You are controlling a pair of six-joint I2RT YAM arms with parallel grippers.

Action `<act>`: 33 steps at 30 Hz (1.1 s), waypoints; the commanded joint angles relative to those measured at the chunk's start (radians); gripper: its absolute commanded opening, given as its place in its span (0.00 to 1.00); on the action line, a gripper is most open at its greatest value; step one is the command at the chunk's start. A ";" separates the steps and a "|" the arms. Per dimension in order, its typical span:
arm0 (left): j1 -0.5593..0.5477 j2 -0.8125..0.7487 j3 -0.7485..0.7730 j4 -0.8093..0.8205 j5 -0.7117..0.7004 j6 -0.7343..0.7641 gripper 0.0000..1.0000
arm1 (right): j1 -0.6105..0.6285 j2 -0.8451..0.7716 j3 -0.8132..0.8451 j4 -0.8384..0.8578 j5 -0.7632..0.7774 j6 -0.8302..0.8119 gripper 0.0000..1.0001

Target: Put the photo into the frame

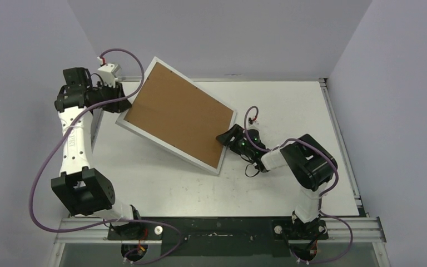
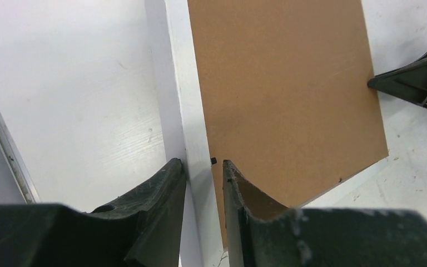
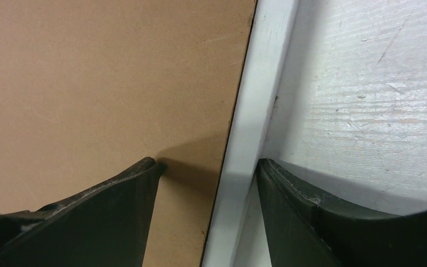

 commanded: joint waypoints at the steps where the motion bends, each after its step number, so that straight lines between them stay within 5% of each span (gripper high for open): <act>1: -0.171 -0.029 -0.011 -0.117 0.431 -0.222 0.26 | 0.062 0.065 -0.008 0.079 -0.287 0.073 0.63; 16: -0.332 -0.069 -0.181 0.182 0.490 -0.505 0.24 | 0.026 0.185 -0.077 0.300 -0.311 0.181 0.64; 33: -0.521 -0.090 -0.302 0.451 0.571 -0.781 0.22 | 0.033 0.286 0.017 0.340 -0.302 0.225 0.67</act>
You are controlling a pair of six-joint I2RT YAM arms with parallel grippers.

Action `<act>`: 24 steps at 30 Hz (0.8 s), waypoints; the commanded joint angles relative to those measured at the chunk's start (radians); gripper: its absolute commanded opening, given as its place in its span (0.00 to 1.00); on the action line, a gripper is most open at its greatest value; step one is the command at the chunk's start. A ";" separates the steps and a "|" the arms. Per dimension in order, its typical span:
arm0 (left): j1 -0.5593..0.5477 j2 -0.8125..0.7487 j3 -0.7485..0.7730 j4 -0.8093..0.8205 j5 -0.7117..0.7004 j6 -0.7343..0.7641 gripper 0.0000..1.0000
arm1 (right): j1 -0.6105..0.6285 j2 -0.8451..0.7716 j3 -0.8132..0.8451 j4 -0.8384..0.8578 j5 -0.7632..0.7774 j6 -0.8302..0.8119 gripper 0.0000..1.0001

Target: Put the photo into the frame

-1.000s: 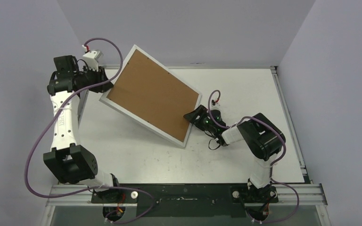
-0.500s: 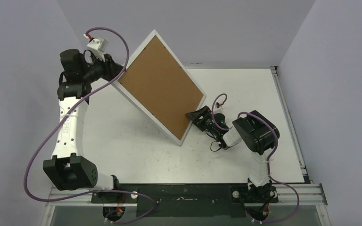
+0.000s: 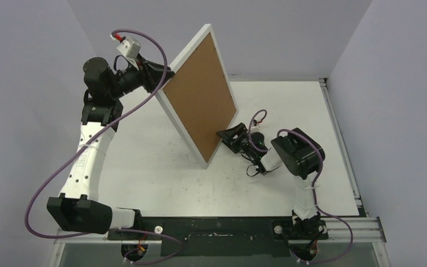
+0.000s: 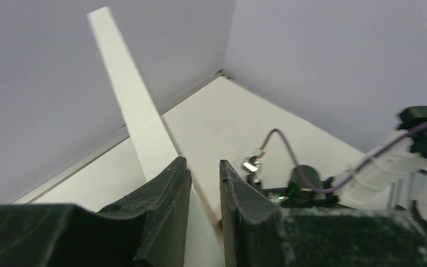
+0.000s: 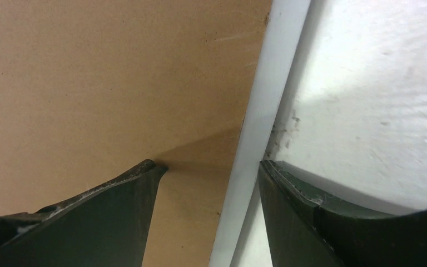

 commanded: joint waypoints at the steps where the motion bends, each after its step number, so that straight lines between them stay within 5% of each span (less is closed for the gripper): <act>1: -0.184 0.078 -0.157 -0.361 0.399 -0.243 0.22 | 0.100 0.126 0.073 -0.044 -0.179 -0.008 0.67; 5: -0.214 0.075 -0.202 -0.214 0.421 -0.373 0.22 | 0.099 0.151 0.099 -0.030 -0.175 0.011 0.84; 14: -0.291 0.151 -0.163 -0.044 0.419 -0.494 0.22 | 0.073 0.086 0.071 -0.078 -0.161 -0.019 0.78; 19: -0.311 0.224 -0.094 -0.139 0.397 -0.393 0.21 | 0.063 -0.003 0.113 -0.249 -0.147 -0.160 0.78; 24: -0.310 0.215 -0.129 -0.357 0.298 -0.089 0.20 | -0.008 -0.092 0.210 -0.394 -0.138 -0.302 0.78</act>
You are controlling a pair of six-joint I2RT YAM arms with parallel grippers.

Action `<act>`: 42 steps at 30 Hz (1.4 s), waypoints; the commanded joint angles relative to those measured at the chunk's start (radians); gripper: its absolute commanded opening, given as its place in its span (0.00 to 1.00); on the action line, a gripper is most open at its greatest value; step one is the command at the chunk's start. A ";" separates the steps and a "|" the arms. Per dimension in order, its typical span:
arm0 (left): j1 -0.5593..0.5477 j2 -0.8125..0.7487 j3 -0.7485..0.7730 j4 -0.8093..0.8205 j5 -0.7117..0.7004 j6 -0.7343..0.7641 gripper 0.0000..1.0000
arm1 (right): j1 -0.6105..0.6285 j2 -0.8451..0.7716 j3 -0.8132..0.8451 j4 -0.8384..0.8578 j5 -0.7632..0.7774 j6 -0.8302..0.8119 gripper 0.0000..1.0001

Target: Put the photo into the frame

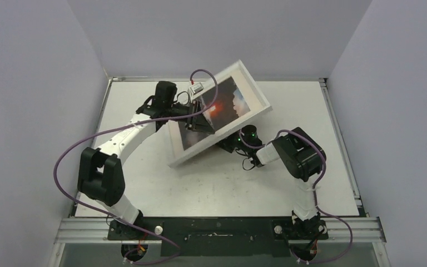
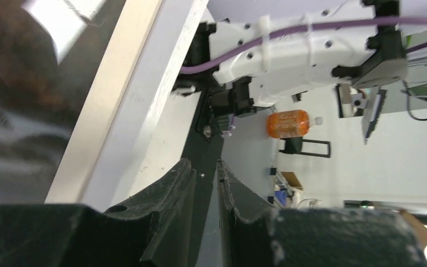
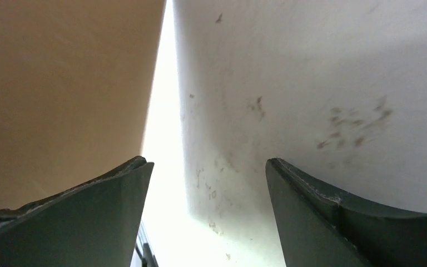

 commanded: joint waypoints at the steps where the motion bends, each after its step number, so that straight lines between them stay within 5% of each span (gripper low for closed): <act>1: -0.003 -0.056 0.020 -0.222 -0.076 0.327 0.20 | -0.060 -0.092 0.072 -0.181 0.013 -0.188 0.78; 8: 0.027 -0.036 -0.037 -0.409 -0.187 0.642 0.18 | -0.062 -0.075 -0.042 -0.064 0.024 -0.073 0.78; 19: 0.066 -0.076 0.039 -0.619 -0.069 0.762 0.16 | -0.043 -0.129 -0.315 0.129 0.081 0.063 0.78; 27: 0.128 -0.078 0.141 -0.819 -0.003 0.874 0.23 | -0.073 -0.284 -0.525 0.047 0.069 0.120 0.82; 30: 0.184 -0.096 0.118 -0.698 -0.021 0.784 0.24 | -0.076 -0.358 -0.524 -0.124 0.036 0.127 0.83; 34: 0.319 -0.107 0.062 -0.330 -0.142 0.600 0.32 | -0.119 -0.459 -0.449 -0.372 -0.002 0.050 0.83; 39: 0.422 0.041 0.145 -0.068 -0.389 0.593 0.40 | -0.216 -0.547 -0.428 -0.552 -0.089 0.033 0.84; 42: 0.398 0.199 0.224 -0.129 -0.428 0.676 0.40 | -0.218 -0.594 -0.396 -0.683 -0.060 -0.018 0.85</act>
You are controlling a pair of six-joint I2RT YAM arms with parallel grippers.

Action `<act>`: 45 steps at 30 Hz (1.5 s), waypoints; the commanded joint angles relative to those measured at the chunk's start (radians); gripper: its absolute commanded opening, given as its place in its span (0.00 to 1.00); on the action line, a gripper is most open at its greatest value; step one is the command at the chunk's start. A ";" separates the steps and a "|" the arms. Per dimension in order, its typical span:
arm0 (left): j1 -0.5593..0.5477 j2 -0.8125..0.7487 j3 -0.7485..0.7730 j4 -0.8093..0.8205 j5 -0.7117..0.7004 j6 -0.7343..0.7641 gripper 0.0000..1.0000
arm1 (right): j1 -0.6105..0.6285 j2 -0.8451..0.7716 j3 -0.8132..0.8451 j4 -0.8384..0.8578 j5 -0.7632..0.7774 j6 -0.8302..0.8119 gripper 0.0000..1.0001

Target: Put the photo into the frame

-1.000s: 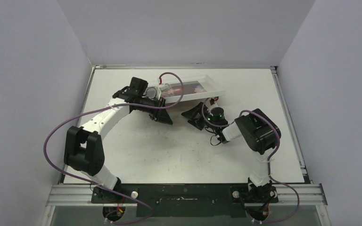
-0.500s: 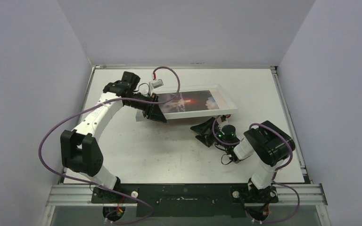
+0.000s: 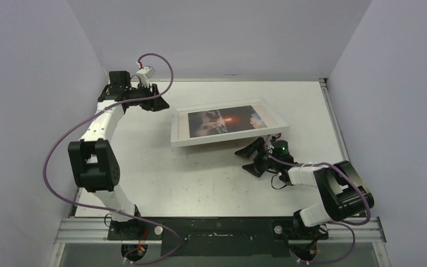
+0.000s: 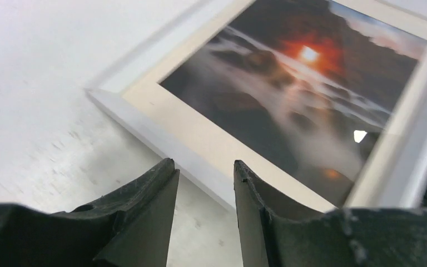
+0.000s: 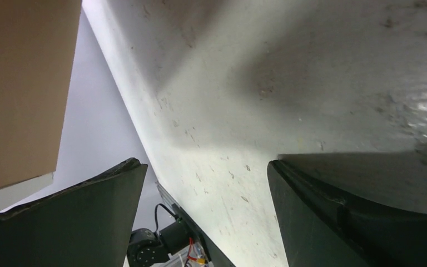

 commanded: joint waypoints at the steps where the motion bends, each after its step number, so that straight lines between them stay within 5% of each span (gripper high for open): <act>1: -0.050 0.194 0.112 0.073 -0.123 0.064 0.40 | -0.019 -0.068 0.036 -0.297 0.048 -0.143 0.85; 5: -0.131 0.188 -0.016 0.166 -0.160 0.107 0.39 | -0.049 -0.062 0.034 -0.333 0.028 -0.121 0.87; 6: -0.145 0.179 -0.059 0.197 -0.168 0.111 0.39 | -0.058 -0.058 0.038 -0.361 0.014 -0.119 0.96; 9: -0.166 0.174 -0.081 0.191 -0.132 0.132 0.39 | -0.097 -0.057 0.056 -0.455 -0.054 -0.128 0.90; 18: -0.189 0.124 -0.212 0.119 -0.091 0.200 0.32 | -0.223 -0.147 0.271 -1.031 0.156 -0.348 0.90; 27: -0.189 0.046 -0.328 -0.011 0.009 0.290 0.31 | -0.306 0.015 0.477 -1.019 0.246 -0.387 0.90; 35: -0.148 0.055 -0.167 0.088 -0.076 0.156 0.34 | -0.303 0.055 0.498 -0.908 0.267 -0.406 0.90; 40: -0.108 0.183 -0.045 0.314 -0.295 0.008 0.40 | -0.298 0.033 0.527 -0.907 0.349 -0.445 0.90; 45: -0.090 0.441 0.241 0.310 -0.369 -0.077 0.44 | -0.281 0.032 0.500 -0.866 0.351 -0.439 0.90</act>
